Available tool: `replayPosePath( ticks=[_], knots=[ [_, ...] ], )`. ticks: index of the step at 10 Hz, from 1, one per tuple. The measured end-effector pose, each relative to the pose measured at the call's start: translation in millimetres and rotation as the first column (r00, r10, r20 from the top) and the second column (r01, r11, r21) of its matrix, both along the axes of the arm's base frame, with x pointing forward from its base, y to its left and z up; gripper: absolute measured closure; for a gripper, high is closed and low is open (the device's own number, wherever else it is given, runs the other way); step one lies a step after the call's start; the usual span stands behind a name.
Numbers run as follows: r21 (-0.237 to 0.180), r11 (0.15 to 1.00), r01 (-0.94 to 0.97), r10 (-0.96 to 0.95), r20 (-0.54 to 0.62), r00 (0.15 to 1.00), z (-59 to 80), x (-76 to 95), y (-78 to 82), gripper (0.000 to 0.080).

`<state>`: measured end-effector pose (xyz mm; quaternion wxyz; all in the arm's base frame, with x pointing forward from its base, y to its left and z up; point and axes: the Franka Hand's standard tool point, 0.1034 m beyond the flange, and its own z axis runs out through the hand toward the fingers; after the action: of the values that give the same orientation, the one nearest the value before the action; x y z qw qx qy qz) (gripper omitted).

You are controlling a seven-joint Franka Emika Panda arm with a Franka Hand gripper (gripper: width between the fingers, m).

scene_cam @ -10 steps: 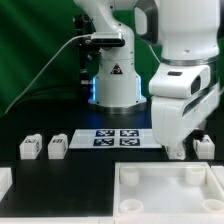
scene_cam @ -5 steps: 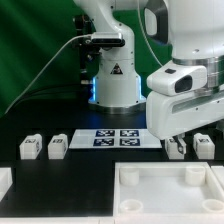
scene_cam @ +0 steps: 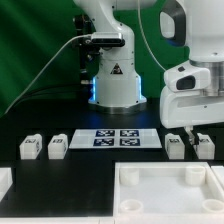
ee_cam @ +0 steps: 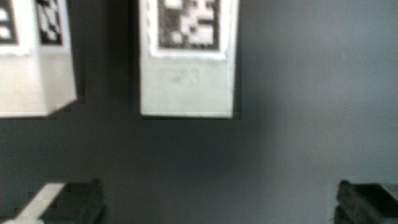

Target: Assemble one leg

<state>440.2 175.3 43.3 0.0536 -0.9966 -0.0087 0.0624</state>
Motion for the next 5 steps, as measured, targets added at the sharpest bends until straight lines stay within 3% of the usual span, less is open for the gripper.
replayPosePath(
  ticks=[1, 2, 5],
  knots=[
    [0.001, 1.0, -0.002, 0.002, -0.001, 1.0, 0.0, 1.5, 0.2, 0.015],
    [-0.018, 1.0, -0.023, 0.021, -0.113, 0.993, -0.4, -9.3, -2.8, 0.015],
    [-0.028, 0.999, -0.033, 0.017, -0.45, 0.893, 0.7, -17.4, -3.4, 0.015]
  ],
)
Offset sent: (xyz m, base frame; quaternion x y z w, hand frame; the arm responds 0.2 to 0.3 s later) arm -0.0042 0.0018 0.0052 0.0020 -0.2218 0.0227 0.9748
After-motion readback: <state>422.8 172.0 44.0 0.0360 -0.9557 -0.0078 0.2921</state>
